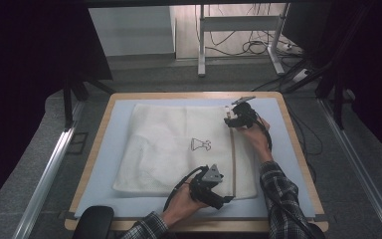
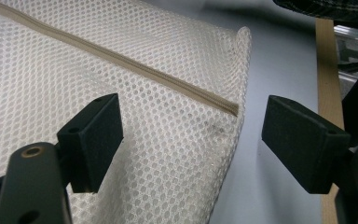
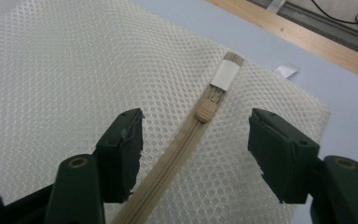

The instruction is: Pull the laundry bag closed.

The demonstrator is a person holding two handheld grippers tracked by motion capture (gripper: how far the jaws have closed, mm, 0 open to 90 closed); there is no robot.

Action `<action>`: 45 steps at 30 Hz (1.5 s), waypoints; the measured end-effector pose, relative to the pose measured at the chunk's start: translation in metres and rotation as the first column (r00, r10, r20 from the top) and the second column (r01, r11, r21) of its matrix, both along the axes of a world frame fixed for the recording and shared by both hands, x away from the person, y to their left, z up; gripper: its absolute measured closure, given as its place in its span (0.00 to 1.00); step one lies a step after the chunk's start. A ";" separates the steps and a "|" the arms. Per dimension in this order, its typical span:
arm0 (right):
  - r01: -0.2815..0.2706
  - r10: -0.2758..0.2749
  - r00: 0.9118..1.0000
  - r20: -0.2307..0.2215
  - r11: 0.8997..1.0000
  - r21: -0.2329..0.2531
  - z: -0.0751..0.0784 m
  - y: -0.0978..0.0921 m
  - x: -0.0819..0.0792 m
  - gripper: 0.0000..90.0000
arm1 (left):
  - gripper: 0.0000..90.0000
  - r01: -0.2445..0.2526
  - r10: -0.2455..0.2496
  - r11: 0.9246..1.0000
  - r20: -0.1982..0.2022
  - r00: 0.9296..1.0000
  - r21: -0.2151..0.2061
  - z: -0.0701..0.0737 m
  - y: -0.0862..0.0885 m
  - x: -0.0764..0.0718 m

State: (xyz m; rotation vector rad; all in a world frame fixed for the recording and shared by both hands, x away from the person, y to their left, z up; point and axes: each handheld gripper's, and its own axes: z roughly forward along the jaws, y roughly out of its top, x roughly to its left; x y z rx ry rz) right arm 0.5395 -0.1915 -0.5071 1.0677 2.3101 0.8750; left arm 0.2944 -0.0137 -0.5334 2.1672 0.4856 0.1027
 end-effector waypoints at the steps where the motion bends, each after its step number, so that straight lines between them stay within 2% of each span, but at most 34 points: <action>1: -0.002 0.002 1.000 0.000 1.000 0.002 0.001 -0.001 -0.001 0.36 | 0.18 -0.002 0.002 1.000 0.000 1.000 0.003 0.000 0.000 0.000; 5: 0.000 0.000 1.000 0.001 1.000 0.022 0.003 -0.004 -0.003 0.32 | 0.14 0.001 -0.001 1.000 0.009 1.000 0.024 0.002 0.000 -0.002; 12: -0.030 0.030 0.999 -0.019 0.999 0.032 0.004 -0.002 -0.007 0.23 | 0.11 0.008 -0.009 0.999 0.008 1.000 0.044 0.004 0.001 -0.005; 16: -0.037 0.040 0.998 -0.053 0.998 0.060 0.006 -0.002 -0.009 0.15 | 0.09 0.002 -0.003 0.999 0.015 1.000 0.048 0.006 0.001 -0.006; 25: -0.042 0.047 0.997 -0.060 0.995 0.090 0.011 0.000 -0.018 0.05 | 0.07 -0.015 0.013 0.999 0.033 0.999 0.050 0.011 0.007 -0.008; 33: -0.052 0.064 0.994 -0.086 0.990 0.132 0.014 0.003 -0.024 0.03 | 0.06 -0.018 0.017 0.999 0.026 1.000 0.043 0.011 0.016 -0.003; 39: -0.071 0.085 0.990 -0.111 0.989 0.129 0.012 0.004 -0.031 0.03 | 0.05 -0.024 0.022 0.999 0.033 0.999 0.046 0.012 0.019 -0.004; 45: -0.095 0.108 0.988 -0.111 0.989 0.116 0.015 0.004 -0.041 0.02 | 0.05 -0.029 0.026 0.998 0.047 0.999 0.061 0.012 0.022 -0.004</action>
